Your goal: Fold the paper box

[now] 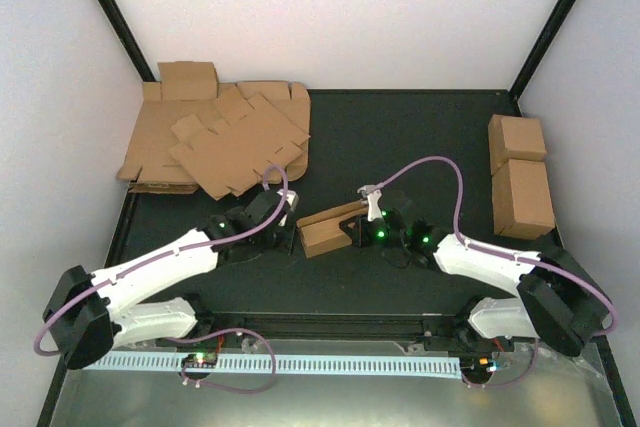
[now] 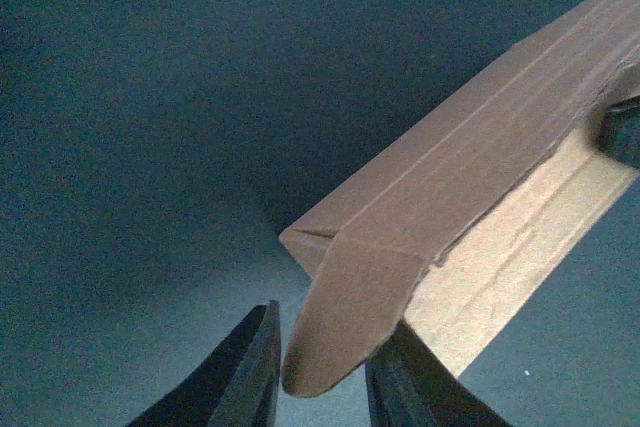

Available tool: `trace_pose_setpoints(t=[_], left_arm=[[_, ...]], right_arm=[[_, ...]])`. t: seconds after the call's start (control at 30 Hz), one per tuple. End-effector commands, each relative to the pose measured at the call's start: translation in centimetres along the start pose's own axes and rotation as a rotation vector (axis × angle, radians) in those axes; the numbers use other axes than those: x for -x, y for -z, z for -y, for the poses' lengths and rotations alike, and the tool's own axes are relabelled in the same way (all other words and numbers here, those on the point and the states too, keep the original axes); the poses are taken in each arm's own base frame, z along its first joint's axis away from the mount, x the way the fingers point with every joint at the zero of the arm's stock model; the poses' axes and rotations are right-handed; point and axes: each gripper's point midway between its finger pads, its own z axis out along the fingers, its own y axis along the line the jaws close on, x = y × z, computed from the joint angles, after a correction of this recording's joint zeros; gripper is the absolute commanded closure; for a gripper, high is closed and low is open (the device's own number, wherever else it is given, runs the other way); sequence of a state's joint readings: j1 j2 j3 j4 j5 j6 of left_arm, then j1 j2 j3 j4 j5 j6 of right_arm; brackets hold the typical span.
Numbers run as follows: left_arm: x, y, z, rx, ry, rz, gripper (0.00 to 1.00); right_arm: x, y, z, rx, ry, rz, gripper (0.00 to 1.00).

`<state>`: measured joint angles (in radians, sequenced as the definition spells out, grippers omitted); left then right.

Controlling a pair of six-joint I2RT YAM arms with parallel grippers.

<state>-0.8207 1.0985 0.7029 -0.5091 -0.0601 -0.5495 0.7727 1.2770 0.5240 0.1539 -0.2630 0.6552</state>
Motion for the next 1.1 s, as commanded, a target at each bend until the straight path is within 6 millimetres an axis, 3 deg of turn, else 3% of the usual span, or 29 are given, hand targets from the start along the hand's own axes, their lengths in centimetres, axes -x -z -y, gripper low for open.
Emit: trace_pose_setpoints(t=[0.0, 0.1, 0.3, 1.0, 1.07], left_arm=[[0.5, 0.5, -0.2, 0.06, 0.034, -0.014, 0.78], [0.6, 0.4, -0.1, 0.064, 0.042, -0.019, 0.9], [1.0, 0.5, 0.6, 0.043, 0.074, -0.034, 0.93], [0.0, -0.3, 3.3, -0.1, 0.195, -0.099, 0.88], [0.0, -0.1, 3.2, -0.099, 0.192, -0.101, 0.83]], right_arm=[[0.5, -0.4, -0.3, -0.009, 0.001, 0.024, 0.98], [0.4, -0.5, -0.5, -0.007, 0.002, 0.022, 0.98], [0.3, -0.5, -0.7, -0.009, 0.008, 0.025, 0.98], [0.3, -0.8, -0.8, -0.021, 0.01, 0.028, 0.98], [0.4, -0.7, -0.7, -0.026, 0.01, 0.034, 0.98]])
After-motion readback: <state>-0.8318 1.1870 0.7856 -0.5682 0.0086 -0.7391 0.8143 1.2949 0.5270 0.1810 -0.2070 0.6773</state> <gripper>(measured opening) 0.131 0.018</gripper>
